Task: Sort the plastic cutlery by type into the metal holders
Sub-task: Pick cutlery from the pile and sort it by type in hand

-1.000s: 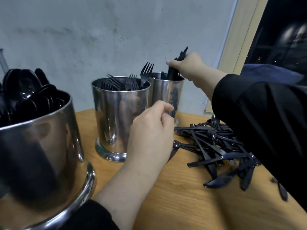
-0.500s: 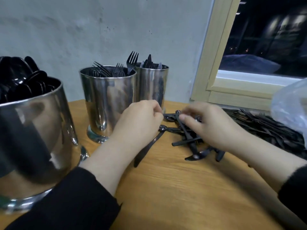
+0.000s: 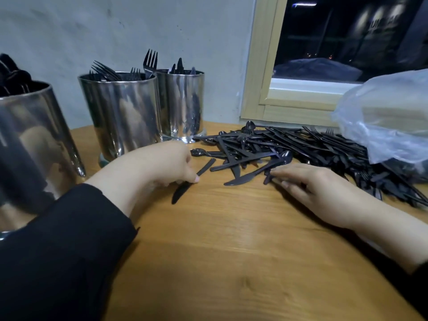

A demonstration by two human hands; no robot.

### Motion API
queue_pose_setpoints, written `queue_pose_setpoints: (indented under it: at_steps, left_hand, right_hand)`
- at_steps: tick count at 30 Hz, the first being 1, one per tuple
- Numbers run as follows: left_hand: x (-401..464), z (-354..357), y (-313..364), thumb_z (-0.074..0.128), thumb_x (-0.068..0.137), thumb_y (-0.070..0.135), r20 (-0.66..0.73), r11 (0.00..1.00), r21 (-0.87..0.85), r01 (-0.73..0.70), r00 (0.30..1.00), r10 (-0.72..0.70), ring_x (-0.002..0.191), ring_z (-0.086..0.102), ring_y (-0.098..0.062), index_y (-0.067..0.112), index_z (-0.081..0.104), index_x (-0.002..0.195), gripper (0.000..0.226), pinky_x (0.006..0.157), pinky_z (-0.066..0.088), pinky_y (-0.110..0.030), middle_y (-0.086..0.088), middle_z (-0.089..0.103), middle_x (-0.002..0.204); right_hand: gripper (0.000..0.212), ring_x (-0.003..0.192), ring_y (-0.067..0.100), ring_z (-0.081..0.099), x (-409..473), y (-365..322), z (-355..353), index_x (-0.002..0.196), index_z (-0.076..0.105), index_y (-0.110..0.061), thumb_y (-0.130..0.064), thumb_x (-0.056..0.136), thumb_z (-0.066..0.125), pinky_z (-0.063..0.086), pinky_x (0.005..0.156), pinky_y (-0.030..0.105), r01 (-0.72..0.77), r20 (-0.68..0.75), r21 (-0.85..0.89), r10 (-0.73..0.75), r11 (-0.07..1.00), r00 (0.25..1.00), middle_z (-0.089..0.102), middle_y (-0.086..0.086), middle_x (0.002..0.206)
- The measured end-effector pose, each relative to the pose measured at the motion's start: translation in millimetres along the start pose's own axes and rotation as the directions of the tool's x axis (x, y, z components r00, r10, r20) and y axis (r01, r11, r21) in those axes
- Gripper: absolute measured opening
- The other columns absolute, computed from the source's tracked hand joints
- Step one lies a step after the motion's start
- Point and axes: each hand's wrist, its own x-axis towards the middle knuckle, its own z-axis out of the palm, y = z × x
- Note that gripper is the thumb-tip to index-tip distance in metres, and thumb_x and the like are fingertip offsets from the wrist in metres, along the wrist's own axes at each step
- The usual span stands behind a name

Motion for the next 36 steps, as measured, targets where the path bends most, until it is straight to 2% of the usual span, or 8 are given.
queue_pose_setpoints:
  at_steps: [3, 6, 11, 16, 21, 25, 32, 36]
  left_hand:
    - [-3.4, 5.6, 2.6, 0.065, 0.097, 0.039, -0.015, 0.981, -0.113, -0.158, 0.987, 0.158, 0.047, 0.056, -0.004, 0.022, 0.07, 0.08, 0.025, 0.062, 0.053, -0.031, 0.011, 0.068, 0.059]
    - [-3.0, 7.2, -0.5, 0.066, 0.097, 0.027, -0.063, 0.951, -0.116, -0.285, 0.958, 0.279, 0.065, 0.064, 0.001, 0.036, 0.069, 0.095, 0.01, 0.074, 0.056, -0.031, 0.01, 0.074, 0.084]
    - [-1.1, 10.6, 5.1, 0.063, 0.1, 0.029, 0.079, 0.925, 0.018, -0.38, 0.923, 0.378, 0.103, 0.055, 0.004, 0.051, 0.061, 0.126, 0.034, 0.09, 0.042, -0.02, 0.023, 0.052, 0.114]
    - [4.8, 17.9, 12.4, 0.068, 0.097, 0.035, 0.022, 0.91, 0.014, -0.415, 0.91, 0.415, 0.089, 0.053, 0.014, 0.041, 0.072, 0.116, 0.02, 0.072, 0.037, -0.008, 0.02, 0.052, 0.104]
    - [3.6, 19.6, 14.6, 0.072, 0.092, 0.04, 0.001, 0.899, 0.005, -0.437, 0.899, 0.437, 0.094, 0.053, 0.011, 0.046, 0.07, 0.096, 0.008, 0.077, 0.038, -0.012, 0.02, 0.055, 0.105]
    - [1.7, 19.9, 18.9, 0.07, 0.092, 0.043, 0.045, 0.897, 0.048, -0.439, 0.898, 0.437, 0.098, 0.052, 0.002, 0.043, 0.066, 0.094, 0.004, 0.084, 0.042, -0.018, 0.018, 0.054, 0.105]
    - [-2.8, 19.7, 23.0, 0.067, 0.094, 0.044, 0.101, 0.899, 0.014, -0.438, 0.895, 0.434, 0.09, 0.053, 0.004, 0.037, 0.063, 0.092, 0.008, 0.076, 0.041, -0.013, 0.018, 0.057, 0.101]
    - [-7.1, 18.8, 21.1, 0.063, 0.097, 0.041, -0.137, 0.87, -0.234, -0.433, 0.901, 0.412, 0.071, 0.054, 0.0, 0.032, 0.06, 0.089, 0.013, 0.069, 0.044, -0.019, 0.014, 0.064, 0.084]
  right_hand:
    - [0.028, 0.11, -0.001, 0.059, -3.6, 2.8, 0.9, 0.125, 0.067, -0.028, -0.026, 0.1, 0.057, 0.042, 0.098, 0.015, -0.008, -0.024, 0.032, 0.009, 0.999, 1.0, 0.063, -0.022, 0.119]
    - [0.028, 0.114, 0.004, 0.058, -1.4, 4.4, 4.9, 0.126, 0.066, -0.025, -0.022, 0.099, 0.058, 0.042, 0.101, 0.019, 0.012, -0.075, 0.038, -0.009, 0.999, 0.997, 0.061, -0.016, 0.125]
    - [0.047, 0.145, 0.006, 0.032, 6.1, 2.5, 15.4, 0.15, 0.044, -0.028, -0.033, 0.103, 0.048, 0.031, 0.12, 0.041, 0.014, 0.049, 0.019, -0.015, 1.0, 0.999, 0.039, -0.013, 0.156]
    - [0.047, 0.149, 0.003, 0.02, 13.3, -5.2, 14.8, 0.154, 0.036, -0.032, -0.036, 0.107, 0.039, 0.022, 0.119, 0.042, -0.016, 0.154, -0.057, 0.025, 0.998, 0.988, 0.031, -0.018, 0.159]
    - [0.034, 0.123, 0.012, 0.046, 8.7, -5.2, 12.7, 0.136, 0.058, -0.032, -0.029, 0.104, 0.05, 0.036, 0.106, 0.043, 0.019, 0.067, -0.062, -0.014, 0.998, 0.998, 0.052, -0.015, 0.13]
    - [0.025, 0.111, 0.01, 0.048, 7.1, -6.9, 10.2, 0.122, 0.068, -0.033, -0.029, 0.102, 0.054, 0.038, 0.1, 0.04, 0.016, 0.048, -0.064, -0.013, 0.998, 0.999, 0.051, -0.018, 0.109]
    - [0.019, 0.11, 0.009, 0.048, 6.7, -14.5, 8.2, 0.113, 0.07, -0.032, -0.029, 0.1, 0.056, 0.035, 0.097, 0.037, -0.007, 0.039, -0.09, 0.011, 0.996, 0.999, 0.055, -0.016, 0.109]
    - [0.014, 0.103, 0.009, 0.049, 6.3, -21.5, 5.7, 0.105, 0.069, -0.03, -0.028, 0.097, 0.058, 0.033, 0.096, 0.035, -0.04, 0.028, -0.076, 0.043, 0.996, 0.999, 0.061, -0.014, 0.106]
